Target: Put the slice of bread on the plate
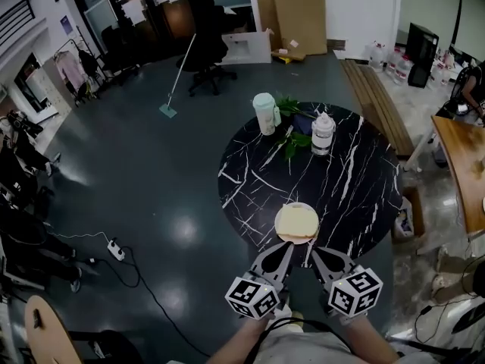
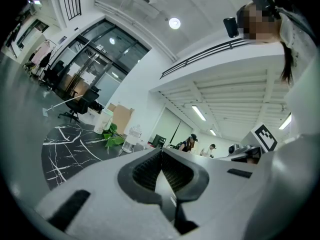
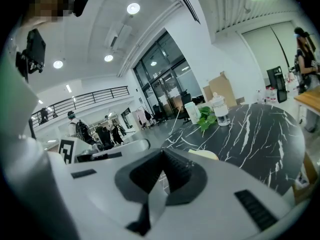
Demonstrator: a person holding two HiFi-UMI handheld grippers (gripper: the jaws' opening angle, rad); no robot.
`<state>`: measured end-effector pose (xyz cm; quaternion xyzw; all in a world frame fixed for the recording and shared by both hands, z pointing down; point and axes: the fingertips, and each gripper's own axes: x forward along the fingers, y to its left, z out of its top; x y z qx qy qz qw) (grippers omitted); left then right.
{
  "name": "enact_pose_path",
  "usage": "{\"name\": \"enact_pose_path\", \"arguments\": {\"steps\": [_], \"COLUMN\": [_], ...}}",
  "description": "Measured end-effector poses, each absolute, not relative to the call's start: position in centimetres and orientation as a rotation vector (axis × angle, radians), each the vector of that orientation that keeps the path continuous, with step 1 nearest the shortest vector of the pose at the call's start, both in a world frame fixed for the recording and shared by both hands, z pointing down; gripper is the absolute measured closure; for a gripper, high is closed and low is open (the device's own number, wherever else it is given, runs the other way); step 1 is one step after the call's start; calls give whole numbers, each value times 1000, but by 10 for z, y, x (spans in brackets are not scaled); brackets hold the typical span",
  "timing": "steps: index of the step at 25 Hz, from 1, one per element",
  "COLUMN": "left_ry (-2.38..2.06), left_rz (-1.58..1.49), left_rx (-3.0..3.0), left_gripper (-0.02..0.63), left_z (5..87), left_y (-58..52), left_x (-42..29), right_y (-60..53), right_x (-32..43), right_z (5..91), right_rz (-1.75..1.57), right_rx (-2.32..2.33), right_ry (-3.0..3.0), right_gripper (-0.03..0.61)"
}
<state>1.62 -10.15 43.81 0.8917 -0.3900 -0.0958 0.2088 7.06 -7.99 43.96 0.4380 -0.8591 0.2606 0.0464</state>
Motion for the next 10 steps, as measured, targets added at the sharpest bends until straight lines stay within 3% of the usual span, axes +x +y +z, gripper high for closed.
{"name": "enact_pose_path", "arguments": {"steps": [10], "left_ry": [-1094], "left_rz": [-260], "left_rx": [2477], "left_gripper": [606], "left_z": [439], "left_y": [-102], "left_x": [13], "right_y": [-82], "right_x": [75], "right_z": [443], "right_rz": [805], "right_rx": [1354], "right_ry": [-2598], "right_gripper": [569]}}
